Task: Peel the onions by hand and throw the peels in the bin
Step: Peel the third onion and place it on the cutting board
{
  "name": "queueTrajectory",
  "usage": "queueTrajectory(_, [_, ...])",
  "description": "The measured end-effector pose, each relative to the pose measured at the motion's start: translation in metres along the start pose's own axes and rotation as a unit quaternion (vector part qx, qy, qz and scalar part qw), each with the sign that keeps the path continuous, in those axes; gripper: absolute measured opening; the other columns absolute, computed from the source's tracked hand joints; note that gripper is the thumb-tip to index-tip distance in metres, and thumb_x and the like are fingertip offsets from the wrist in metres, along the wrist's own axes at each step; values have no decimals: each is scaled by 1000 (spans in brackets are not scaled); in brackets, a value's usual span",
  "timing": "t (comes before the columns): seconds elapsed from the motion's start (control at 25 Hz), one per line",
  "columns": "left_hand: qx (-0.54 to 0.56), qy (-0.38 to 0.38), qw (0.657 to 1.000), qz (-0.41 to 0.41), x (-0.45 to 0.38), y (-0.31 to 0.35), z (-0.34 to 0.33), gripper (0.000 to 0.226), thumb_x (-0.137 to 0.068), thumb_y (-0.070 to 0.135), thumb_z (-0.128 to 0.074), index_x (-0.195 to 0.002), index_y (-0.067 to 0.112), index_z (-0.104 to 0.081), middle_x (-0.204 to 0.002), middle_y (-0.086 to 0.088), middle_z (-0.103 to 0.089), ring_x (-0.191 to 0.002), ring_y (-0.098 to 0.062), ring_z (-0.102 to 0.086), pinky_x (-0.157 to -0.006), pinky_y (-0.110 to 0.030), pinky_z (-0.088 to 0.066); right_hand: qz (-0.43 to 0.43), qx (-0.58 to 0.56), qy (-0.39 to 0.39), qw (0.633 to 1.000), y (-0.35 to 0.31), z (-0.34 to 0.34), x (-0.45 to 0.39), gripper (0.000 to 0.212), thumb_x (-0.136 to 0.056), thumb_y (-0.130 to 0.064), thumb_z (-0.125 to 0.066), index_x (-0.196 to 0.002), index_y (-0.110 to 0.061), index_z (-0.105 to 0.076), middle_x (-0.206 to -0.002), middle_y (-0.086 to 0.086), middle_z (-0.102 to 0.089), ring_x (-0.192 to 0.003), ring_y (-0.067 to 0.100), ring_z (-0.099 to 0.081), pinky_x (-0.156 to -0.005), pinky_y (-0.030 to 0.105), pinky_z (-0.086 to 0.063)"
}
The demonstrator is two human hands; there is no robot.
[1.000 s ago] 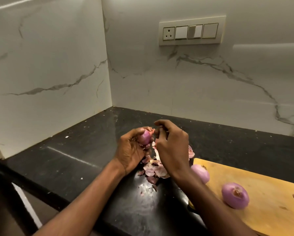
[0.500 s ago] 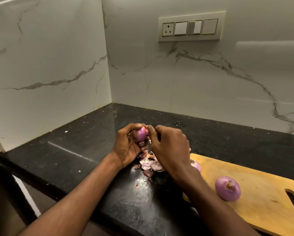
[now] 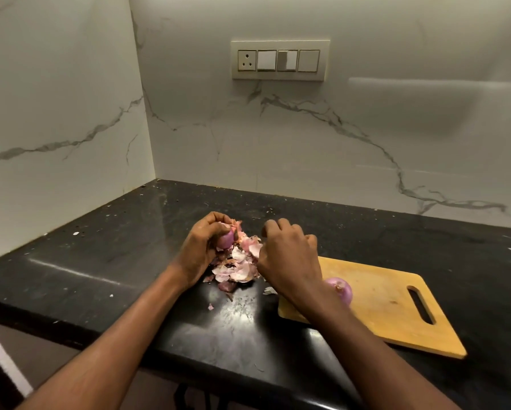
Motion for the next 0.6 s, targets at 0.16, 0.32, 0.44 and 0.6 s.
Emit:
queueTrajectory(0.16, [-72, 19, 995, -64, -2, 6, -12, 14, -83, 21, -61, -91, 11, -66, -87, -14, -64, -80, -25, -57, -65, -34, -45, 5, 79, -74, 994, 28, -3, 9, 32, -104, -45, -46, -122, -20, -54, -128, 7, -48, -113, 26, -50, -96, 49, -44])
queueTrajectory(0.32, [-67, 39, 993, -94, -10, 6, -31, 19, -84, 22, -59, -91, 5, -65, -89, -19, -64, -80, -27, -60, -69, -37, -49, -9, 101, -129, 986, 58, 2, 20, 59, -97, -74, -37, -124, -26, -56, -126, 1, -48, -116, 23, -49, -100, 52, -44])
queueTrajectory(0.44, [-99, 28, 990, -95, -13, -5, -32, 21, -82, 21, -60, -91, 2, -65, -90, -26, -64, -80, -28, -59, -74, -41, -47, 6, 95, -172, 980, 68, -1, 34, 55, -96, -73, -42, -124, -28, -52, -125, 0, -46, -113, 19, -46, -101, 49, -44])
queueTrajectory(0.6, [-15, 45, 998, -41, -15, -10, -24, 17, -77, 22, -62, -90, 11, -66, -96, -18, -65, -85, -29, -59, -66, -34, -49, -9, 73, -151, 986, 84, 1, 33, 46, -101, -64, -44, -128, -28, -50, -126, 0, -45, -113, 17, -45, -100, 42, -45])
Point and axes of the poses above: each hand's wrist, its own x-axis away from the middle knuckle, its own z-axis out of the back of the hand, y = z × x, the point moved 8 cm from there along -x, towards the middle knuckle
